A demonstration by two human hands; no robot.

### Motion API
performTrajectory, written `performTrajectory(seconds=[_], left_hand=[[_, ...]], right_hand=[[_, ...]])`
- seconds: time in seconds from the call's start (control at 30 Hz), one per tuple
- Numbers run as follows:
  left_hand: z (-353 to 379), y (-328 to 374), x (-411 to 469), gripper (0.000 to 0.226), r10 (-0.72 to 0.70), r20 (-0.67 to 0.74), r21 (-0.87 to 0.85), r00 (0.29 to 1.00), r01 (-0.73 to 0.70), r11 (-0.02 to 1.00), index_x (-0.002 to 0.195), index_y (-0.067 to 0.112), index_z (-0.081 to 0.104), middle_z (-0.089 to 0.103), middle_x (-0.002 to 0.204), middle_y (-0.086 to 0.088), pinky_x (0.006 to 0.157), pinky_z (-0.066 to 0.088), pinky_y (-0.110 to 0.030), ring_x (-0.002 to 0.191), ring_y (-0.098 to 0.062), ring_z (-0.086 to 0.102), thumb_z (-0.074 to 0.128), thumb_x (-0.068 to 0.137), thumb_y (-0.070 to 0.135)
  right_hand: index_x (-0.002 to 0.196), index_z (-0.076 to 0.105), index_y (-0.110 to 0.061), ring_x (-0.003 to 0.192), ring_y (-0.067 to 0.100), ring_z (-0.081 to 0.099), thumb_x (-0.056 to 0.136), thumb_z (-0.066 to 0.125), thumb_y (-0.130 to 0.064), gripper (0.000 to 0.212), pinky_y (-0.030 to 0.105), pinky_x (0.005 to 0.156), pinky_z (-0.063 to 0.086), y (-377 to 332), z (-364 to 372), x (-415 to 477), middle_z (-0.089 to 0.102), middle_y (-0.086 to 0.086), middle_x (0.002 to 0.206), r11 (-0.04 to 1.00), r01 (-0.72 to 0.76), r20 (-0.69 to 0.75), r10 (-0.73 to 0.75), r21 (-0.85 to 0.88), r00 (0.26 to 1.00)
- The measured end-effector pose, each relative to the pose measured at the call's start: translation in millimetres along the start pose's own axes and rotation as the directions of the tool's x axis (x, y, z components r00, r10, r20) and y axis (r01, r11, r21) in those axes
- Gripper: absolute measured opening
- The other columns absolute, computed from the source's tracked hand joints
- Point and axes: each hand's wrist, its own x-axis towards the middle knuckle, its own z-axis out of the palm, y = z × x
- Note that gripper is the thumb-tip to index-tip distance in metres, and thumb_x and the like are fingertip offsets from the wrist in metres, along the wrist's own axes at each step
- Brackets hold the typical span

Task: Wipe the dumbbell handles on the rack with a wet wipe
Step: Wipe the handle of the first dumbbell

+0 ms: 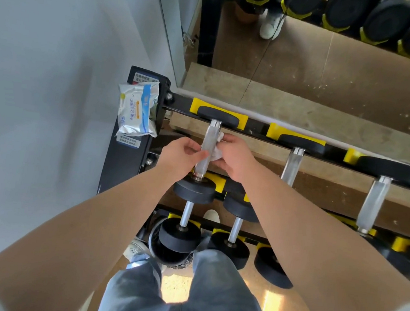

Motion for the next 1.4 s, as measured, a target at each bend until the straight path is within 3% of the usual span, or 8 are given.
performTrajectory(seconds=[0.27,0.47,0.53,0.77,1.0,1.23,1.3,1.4], left_hand=[[2,-1,3,0.035,-0.017,0.062,0.014,0.998,0.016,1.0,0.102,0.027,0.062,0.068,0.09,0.009,0.069,0.049,-0.025,0.083,-0.009,0.064,0.087,0.078,0.034],[3,6,7,0.034,-0.016,0.037,0.078,0.999,0.013,0.997,0.097,0.024,0.061,0.064,0.087,0.01,0.065,0.043,-0.024,0.077,-0.006,0.059,0.075,0.086,0.053],[4,4,7,0.035,-0.021,0.028,0.054,0.999,0.02,0.998,0.099,0.023,0.062,0.063,0.086,0.011,0.063,0.042,-0.023,0.076,-0.005,0.058,0.075,0.086,0.053],[3,-7,4,0.039,0.001,0.102,0.022,0.995,-0.003,1.0,0.1,0.026,0.061,0.069,0.092,0.008,0.069,0.044,-0.022,0.084,-0.008,0.063,0.089,0.075,0.032],[6,0,6,0.033,-0.019,0.018,0.027,1.0,0.019,0.999,0.094,0.023,0.063,0.063,0.082,0.009,0.068,0.048,-0.026,0.072,-0.009,0.058,0.075,0.085,0.052],[3,-7,-5,0.031,0.054,0.035,0.021,0.998,-0.055,0.998,0.097,0.027,0.062,0.07,0.093,0.008,0.075,0.051,-0.021,0.084,-0.006,0.065,0.086,0.079,0.032],[2,-4,-9,0.029,0.099,0.017,0.047,0.995,-0.099,0.994,0.095,0.029,0.061,0.068,0.091,0.01,0.073,0.049,-0.017,0.082,-0.002,0.064,0.086,0.08,0.031],[1,1,-12,0.021,0.14,-0.051,0.021,0.989,-0.139,0.99,0.092,0.029,0.062,0.068,0.09,0.011,0.078,0.053,-0.021,0.083,-0.004,0.064,0.082,0.084,0.029]], right_hand=[[0.123,0.067,-0.002,0.101,0.029,0.074,0.091,0.064,0.008,0.033,0.039,0.089,0.062,-4,-16,-14,0.073,0.02,0.113,0.906,-0.139,0.152,0.214,-0.399,0.965],[0.129,0.061,0.0,0.108,0.035,0.071,0.094,0.055,0.013,0.038,0.045,0.091,0.06,-17,-5,13,0.071,0.022,0.119,0.992,-0.042,-0.035,0.047,0.12,0.998],[0.131,0.061,0.0,0.105,0.031,0.073,0.096,0.053,0.012,0.038,0.039,0.086,0.062,-13,-6,14,0.071,0.02,0.121,0.99,-0.042,-0.011,0.044,0.131,0.999],[0.094,0.07,-0.012,0.077,0.015,0.068,0.097,0.056,0.005,0.023,0.028,0.073,0.059,7,-18,-7,0.071,0.01,0.093,0.862,-0.097,0.144,0.193,-0.498,0.971],[0.114,0.062,-0.015,0.09,0.025,0.07,0.101,0.05,0.006,0.028,0.035,0.072,0.057,-11,-13,11,0.071,0.013,0.105,0.979,-0.03,0.016,0.028,0.201,0.999],[0.092,0.068,-0.014,0.076,0.019,0.062,0.097,0.057,0.005,0.023,0.03,0.07,0.057,15,-20,-6,0.066,0.011,0.09,0.902,-0.094,0.125,0.16,-0.421,0.979],[0.099,0.065,-0.013,0.086,0.024,0.068,0.097,0.057,0.007,0.022,0.032,0.072,0.059,4,-19,-4,0.067,0.015,0.102,0.92,-0.099,0.087,0.142,-0.38,0.986],[0.108,0.062,-0.011,0.098,0.031,0.069,0.098,0.052,0.01,0.026,0.037,0.076,0.06,-13,-18,4,0.065,0.02,0.116,0.997,-0.073,0.012,0.073,-0.008,0.997]])
